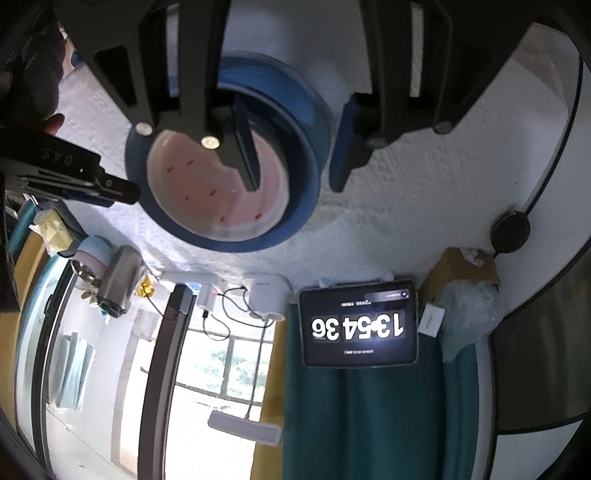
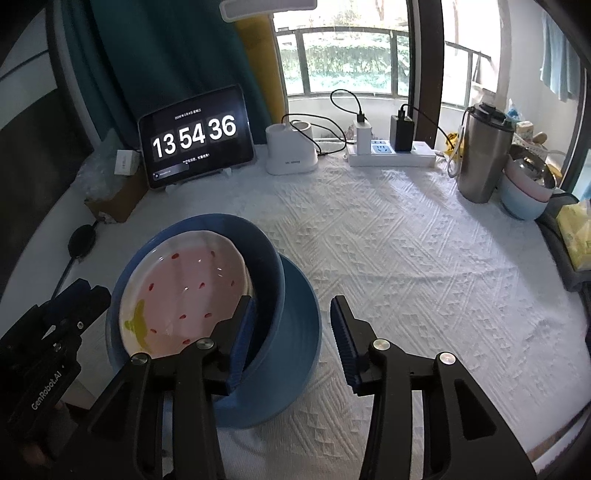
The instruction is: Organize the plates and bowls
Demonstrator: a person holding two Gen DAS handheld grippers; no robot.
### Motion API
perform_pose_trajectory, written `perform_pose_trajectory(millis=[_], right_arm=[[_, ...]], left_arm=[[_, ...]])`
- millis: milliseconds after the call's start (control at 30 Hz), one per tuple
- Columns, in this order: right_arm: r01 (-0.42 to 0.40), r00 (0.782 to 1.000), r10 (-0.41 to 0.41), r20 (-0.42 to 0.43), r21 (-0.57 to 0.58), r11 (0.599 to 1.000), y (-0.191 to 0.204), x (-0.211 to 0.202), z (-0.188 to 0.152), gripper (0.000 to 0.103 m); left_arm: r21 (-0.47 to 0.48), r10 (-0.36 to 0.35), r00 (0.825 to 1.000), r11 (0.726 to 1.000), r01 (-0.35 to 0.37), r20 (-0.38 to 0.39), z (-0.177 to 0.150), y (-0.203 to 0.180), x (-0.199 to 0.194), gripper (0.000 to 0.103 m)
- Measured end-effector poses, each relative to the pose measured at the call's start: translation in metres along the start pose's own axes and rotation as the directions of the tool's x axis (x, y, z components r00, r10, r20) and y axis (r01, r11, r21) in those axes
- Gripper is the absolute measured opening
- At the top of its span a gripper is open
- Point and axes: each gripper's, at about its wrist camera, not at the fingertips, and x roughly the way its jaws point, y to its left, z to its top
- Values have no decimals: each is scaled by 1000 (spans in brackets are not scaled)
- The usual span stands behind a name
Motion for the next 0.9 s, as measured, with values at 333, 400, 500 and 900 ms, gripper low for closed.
perform_pose_trajectory(millis=[333, 400, 500, 900], right_arm=[[16, 999, -16, 46, -7, 1000, 2, -30, -13, 45], [19, 998, -19, 55, -7, 1000, 2, -36, -17, 45], [24, 998, -24, 66, -5, 1000, 2, -44, -21, 45], [44, 993, -43, 112, -1, 999, 4, -74, -38, 45]], left_arm=[[22, -14, 999, 1000, 13, 48, -6, -10, -30, 41], [25, -19, 998, 1000, 17, 54, -7, -11, -34, 41], [31, -26, 998, 999, 25, 61, -10, -14, -41, 41], [51, -51, 994, 998, 46, 101, -19, -19, -74, 42]])
